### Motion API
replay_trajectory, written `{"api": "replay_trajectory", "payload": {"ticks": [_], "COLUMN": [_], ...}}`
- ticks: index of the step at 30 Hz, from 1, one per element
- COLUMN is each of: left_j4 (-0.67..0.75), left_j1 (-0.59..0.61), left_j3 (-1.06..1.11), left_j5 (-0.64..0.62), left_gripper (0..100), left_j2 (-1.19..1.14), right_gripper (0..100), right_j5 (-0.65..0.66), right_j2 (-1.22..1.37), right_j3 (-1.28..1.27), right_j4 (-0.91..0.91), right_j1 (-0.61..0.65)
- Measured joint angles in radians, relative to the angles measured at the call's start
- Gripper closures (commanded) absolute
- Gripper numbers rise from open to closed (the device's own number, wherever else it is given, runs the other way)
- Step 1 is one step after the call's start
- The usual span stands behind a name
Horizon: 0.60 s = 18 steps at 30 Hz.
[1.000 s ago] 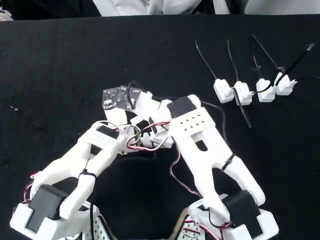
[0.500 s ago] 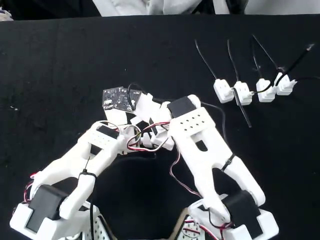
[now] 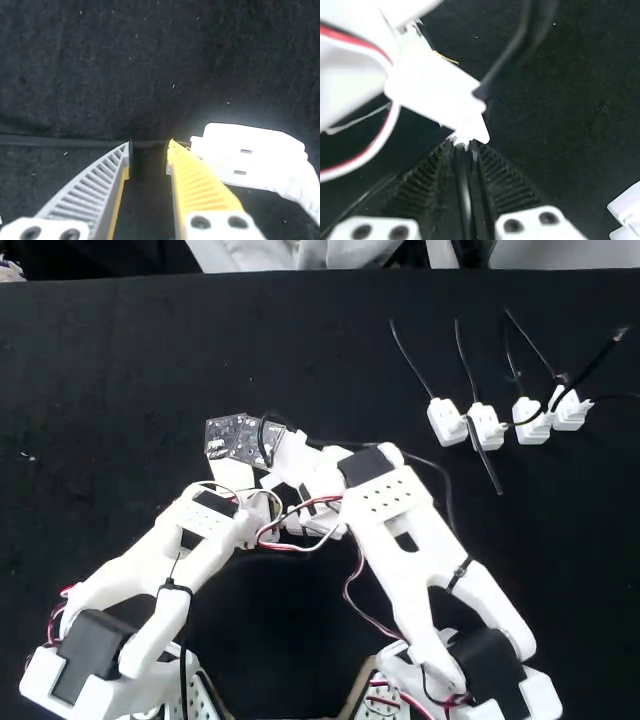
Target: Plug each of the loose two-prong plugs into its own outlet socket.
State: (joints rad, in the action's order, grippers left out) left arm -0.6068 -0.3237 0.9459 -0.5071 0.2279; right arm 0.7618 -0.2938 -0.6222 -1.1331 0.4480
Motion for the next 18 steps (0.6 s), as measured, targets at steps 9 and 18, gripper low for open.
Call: {"api": "replay_trajectory", "payload": {"ticks": [9,18], "left_j4": [0.000,-0.003], "left_j1": [0.000,0.002], "left_j3": [0.000,0.000], "left_j5": [0.000,0.000], "left_gripper": [87,87], "left_j2": [-0.002,-0.002], "right_gripper": [75.4,78.3], "right_j5": [-0.046,-0.068], "right_j2": [0.002,-0.035], "right_j3": [-0.005,0.015], "right_j4": [-0.021,-0.041], "right_j1": [0.000,0.000]}}
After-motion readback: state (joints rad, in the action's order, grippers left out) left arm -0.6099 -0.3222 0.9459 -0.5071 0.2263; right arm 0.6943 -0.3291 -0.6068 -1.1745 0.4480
